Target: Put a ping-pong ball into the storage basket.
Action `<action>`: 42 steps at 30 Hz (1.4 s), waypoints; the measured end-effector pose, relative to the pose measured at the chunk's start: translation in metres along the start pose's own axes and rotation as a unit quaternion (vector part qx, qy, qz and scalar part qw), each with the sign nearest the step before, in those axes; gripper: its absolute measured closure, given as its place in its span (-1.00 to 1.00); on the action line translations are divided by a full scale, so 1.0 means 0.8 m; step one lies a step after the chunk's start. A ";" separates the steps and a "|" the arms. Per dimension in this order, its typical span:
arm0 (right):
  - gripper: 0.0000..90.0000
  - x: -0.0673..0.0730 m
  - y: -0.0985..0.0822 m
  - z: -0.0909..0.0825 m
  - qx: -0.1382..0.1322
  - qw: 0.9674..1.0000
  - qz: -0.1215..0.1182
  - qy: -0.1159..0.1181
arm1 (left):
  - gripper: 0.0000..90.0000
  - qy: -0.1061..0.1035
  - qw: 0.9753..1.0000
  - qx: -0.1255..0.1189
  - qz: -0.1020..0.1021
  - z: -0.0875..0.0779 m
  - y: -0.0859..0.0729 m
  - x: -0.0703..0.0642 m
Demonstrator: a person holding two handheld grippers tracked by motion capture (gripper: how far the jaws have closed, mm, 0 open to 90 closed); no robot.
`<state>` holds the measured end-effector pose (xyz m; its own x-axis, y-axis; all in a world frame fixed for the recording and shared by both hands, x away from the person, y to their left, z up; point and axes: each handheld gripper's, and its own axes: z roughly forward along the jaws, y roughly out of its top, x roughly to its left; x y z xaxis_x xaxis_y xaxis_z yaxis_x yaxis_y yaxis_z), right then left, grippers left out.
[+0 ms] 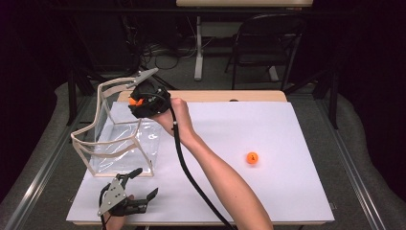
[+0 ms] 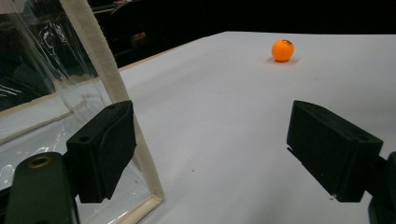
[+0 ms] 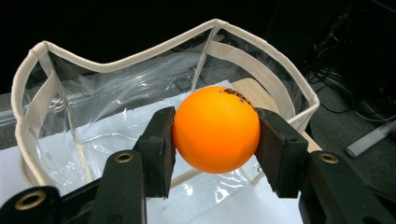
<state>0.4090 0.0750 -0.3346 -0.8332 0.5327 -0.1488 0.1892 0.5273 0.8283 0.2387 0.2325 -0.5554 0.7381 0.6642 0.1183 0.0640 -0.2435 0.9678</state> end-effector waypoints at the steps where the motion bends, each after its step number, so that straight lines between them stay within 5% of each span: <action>1: 0.13 0.001 0.000 0.002 0.001 1.000 0.000 0.000 | -0.64 0.000 1.000 0.000 0.000 0.000 0.000 0.000; 42: 0.12 0.008 -0.003 0.044 0.038 0.999 0.014 0.025 | -0.64 -0.004 1.000 0.000 0.002 0.002 0.001 0.001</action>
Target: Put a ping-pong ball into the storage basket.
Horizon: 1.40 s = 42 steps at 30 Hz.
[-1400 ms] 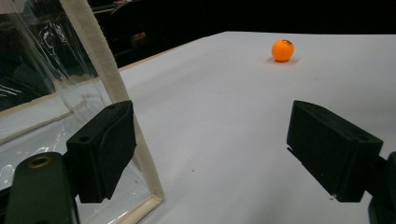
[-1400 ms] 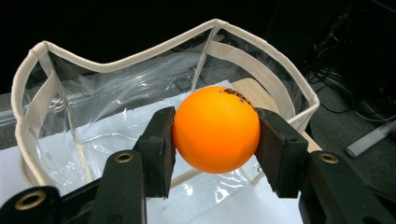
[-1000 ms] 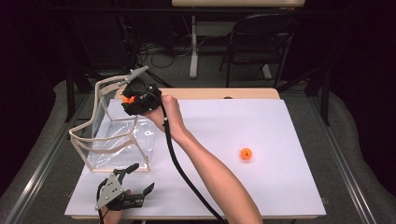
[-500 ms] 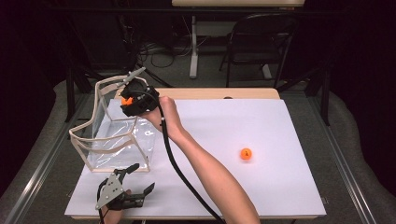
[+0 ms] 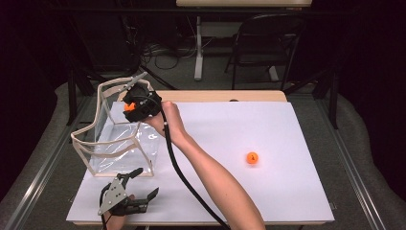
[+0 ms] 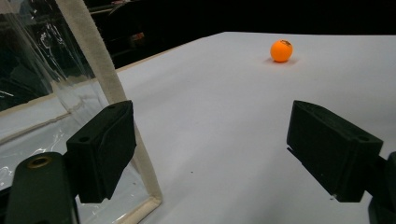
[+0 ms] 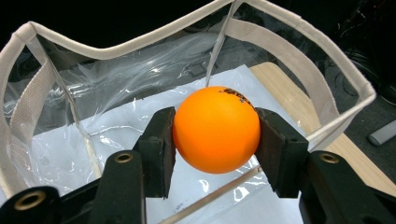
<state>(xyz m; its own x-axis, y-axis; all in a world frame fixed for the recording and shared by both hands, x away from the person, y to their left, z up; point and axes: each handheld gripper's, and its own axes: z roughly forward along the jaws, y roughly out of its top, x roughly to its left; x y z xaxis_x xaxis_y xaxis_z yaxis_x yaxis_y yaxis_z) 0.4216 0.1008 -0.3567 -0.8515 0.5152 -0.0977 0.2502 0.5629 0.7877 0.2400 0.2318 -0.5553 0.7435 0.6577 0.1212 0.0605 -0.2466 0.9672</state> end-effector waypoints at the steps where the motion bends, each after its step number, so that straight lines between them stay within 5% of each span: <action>1: 0.12 0.001 0.000 0.002 0.001 1.000 0.000 0.001 | -0.64 0.000 1.000 0.000 0.000 0.000 0.000 0.000; 12: 0.11 0.006 -0.002 0.011 0.009 1.000 -0.004 0.005 | -0.65 0.000 1.000 -0.001 0.000 0.000 0.000 0.000; 22: -0.50 0.003 -0.006 0.007 0.000 1.000 0.012 0.022 | -0.64 -0.001 1.000 -0.001 0.000 -0.001 0.000 0.000; 23: -0.67 0.002 -0.008 0.001 -0.011 1.000 0.018 0.023 | -0.64 -0.001 1.000 -0.001 0.000 -0.001 0.000 0.000; 42: -0.82 -0.017 -0.033 -0.058 -0.050 0.998 0.022 0.010 | -0.64 -0.003 1.000 0.001 0.002 0.001 0.001 -0.002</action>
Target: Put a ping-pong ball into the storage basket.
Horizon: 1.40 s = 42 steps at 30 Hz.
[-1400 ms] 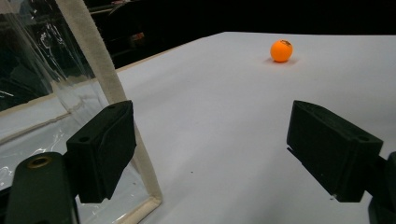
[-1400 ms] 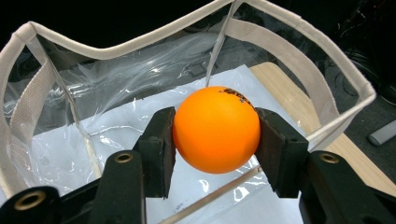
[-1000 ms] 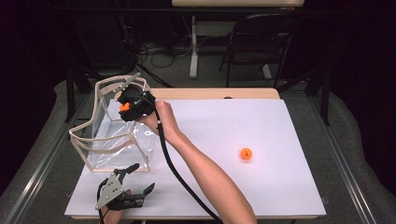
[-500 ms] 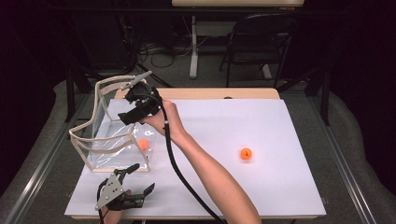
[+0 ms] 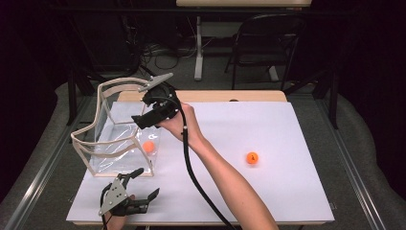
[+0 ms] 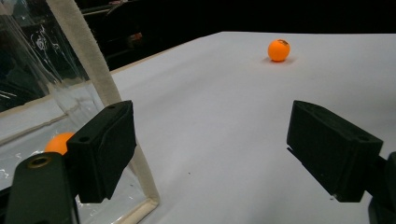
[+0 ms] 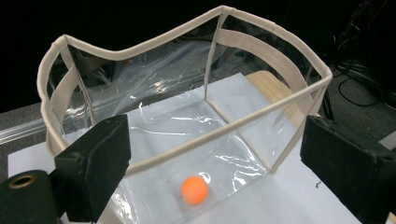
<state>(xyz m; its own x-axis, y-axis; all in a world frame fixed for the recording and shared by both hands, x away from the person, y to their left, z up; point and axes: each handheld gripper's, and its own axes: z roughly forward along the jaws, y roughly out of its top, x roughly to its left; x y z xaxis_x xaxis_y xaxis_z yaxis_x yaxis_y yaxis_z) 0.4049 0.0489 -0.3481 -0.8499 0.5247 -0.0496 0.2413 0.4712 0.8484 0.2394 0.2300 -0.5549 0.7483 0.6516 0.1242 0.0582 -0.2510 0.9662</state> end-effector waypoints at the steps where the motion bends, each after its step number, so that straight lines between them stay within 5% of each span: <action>1: -0.82 -0.001 -0.004 -0.004 0.002 1.000 0.002 -0.002 | -0.64 0.000 1.000 0.001 0.000 0.000 0.000 0.000; 42: -0.82 -0.016 -0.166 -0.061 0.046 0.998 0.021 -0.045 | -0.64 0.001 1.000 0.005 0.001 0.003 0.000 -0.002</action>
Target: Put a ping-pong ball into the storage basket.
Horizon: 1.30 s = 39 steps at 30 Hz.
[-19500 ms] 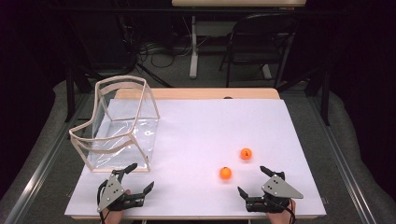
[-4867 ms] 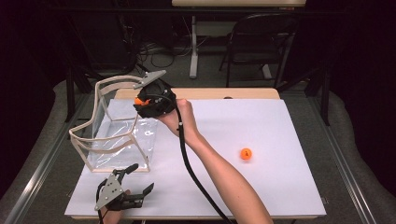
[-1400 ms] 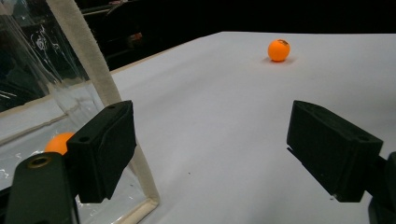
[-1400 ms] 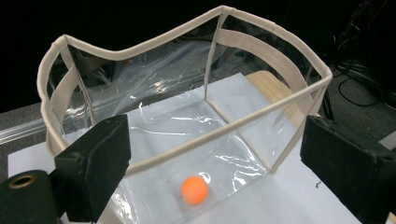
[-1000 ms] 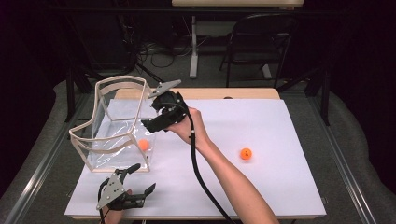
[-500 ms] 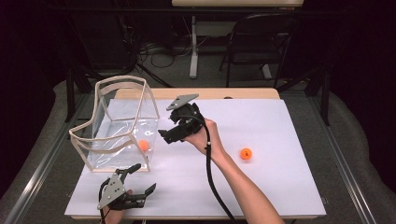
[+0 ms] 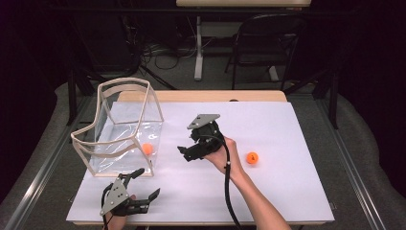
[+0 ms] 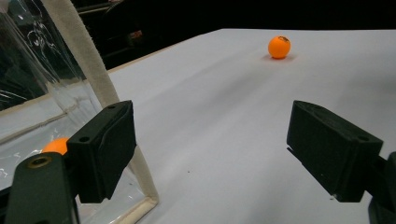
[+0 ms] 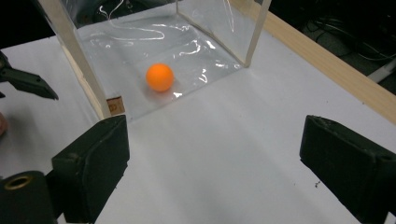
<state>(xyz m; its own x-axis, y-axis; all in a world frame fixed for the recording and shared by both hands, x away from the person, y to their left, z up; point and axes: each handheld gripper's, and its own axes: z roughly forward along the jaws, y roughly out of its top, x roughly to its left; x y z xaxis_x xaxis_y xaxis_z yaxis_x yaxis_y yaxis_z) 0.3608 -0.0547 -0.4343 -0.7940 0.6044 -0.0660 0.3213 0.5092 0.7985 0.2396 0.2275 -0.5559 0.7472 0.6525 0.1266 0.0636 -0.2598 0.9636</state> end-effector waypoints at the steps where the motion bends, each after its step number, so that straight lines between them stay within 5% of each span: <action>1: -0.83 0.001 -0.009 -0.001 0.002 1.000 0.003 0.000 | -0.65 0.001 1.000 0.001 0.000 0.001 0.000 -0.001; 17: -0.82 0.008 -0.073 -0.008 0.011 1.000 0.019 -0.007 | -0.64 0.000 1.000 0.002 0.002 0.001 0.000 -0.001; 39: -0.82 0.019 -0.125 -0.023 0.031 0.999 0.023 -0.019 | -0.64 -0.002 1.000 0.004 0.003 0.002 -0.001 -0.001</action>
<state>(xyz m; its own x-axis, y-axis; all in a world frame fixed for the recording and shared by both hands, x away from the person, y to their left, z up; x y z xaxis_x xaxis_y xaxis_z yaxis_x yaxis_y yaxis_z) 0.3071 -0.1074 -0.5044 -0.7583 0.6498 -0.0530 0.3890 0.5163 0.7630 0.2402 0.2264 -0.5571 0.7500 0.6484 0.1307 0.0651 -0.2691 0.9609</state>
